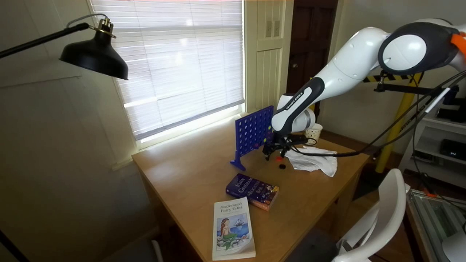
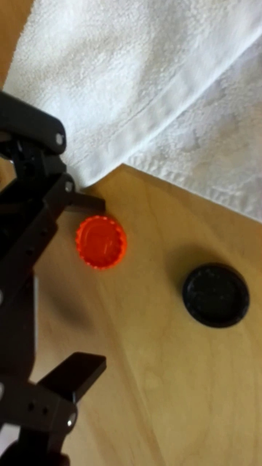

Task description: Put the orange disc in the blue board

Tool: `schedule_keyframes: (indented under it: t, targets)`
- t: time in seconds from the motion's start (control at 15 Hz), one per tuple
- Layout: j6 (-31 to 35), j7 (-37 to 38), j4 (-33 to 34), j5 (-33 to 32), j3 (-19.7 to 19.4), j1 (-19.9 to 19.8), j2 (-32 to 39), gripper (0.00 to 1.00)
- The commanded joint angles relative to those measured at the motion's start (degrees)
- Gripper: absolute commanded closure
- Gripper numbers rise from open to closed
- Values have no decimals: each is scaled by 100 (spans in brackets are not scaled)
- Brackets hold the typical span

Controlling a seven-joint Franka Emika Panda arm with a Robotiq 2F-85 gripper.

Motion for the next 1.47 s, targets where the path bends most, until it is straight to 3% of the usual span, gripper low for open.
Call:
schedule_keyframes:
  t: [0.0, 0.67, 1.07, 1.4]
  targets:
    - [86, -88, 206, 120, 36, -52, 173, 9]
    - [48, -21, 111, 46, -61, 27, 114, 14]
    - [49, -70, -31, 41, -67, 19, -13, 30]
    - [64, -119, -205, 23, -80, 33, -181, 26]
